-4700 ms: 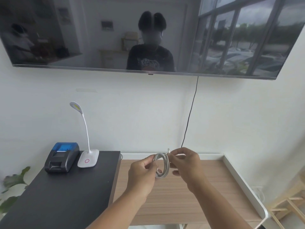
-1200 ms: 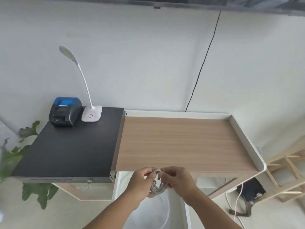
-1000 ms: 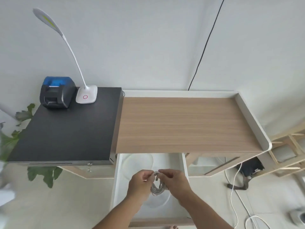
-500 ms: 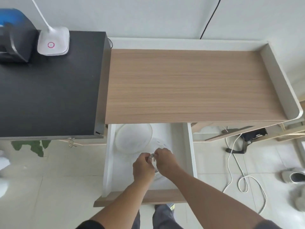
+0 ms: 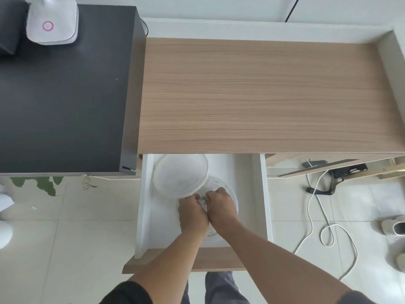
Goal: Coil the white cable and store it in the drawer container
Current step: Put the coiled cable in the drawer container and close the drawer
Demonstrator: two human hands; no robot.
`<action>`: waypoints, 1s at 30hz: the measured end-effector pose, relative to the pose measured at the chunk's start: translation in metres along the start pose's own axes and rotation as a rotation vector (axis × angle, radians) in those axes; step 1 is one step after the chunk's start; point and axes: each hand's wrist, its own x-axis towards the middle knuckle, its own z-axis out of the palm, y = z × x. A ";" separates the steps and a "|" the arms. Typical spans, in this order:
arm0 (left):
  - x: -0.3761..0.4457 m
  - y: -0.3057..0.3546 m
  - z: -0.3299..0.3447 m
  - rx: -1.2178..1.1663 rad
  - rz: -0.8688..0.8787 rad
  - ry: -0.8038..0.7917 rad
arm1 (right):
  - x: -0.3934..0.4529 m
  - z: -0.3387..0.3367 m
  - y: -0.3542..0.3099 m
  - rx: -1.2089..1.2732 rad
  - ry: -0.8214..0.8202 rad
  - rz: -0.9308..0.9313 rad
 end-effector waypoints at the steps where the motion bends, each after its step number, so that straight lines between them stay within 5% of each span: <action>1: 0.001 0.001 0.000 -0.017 -0.026 0.012 | 0.001 -0.001 0.000 -0.001 -0.012 0.006; 6: 0.000 0.000 0.002 -0.079 -0.083 0.018 | -0.003 -0.009 -0.002 0.005 -0.045 0.008; 10: -0.014 0.004 -0.010 0.102 0.045 -0.026 | -0.017 -0.028 -0.008 0.053 -0.038 -0.032; 17: -0.058 -0.006 -0.059 0.051 0.134 -0.048 | -0.056 -0.069 0.012 0.343 0.180 0.007; 23: -0.026 -0.024 -0.101 -0.101 -0.077 0.045 | -0.018 -0.113 -0.001 0.411 0.218 0.063; 27: 0.013 -0.018 -0.103 -0.332 -0.358 -0.040 | 0.023 -0.123 -0.030 0.327 0.019 0.066; 30: 0.035 -0.015 -0.095 -0.337 -0.360 -0.044 | 0.044 -0.110 -0.046 0.408 -0.103 0.102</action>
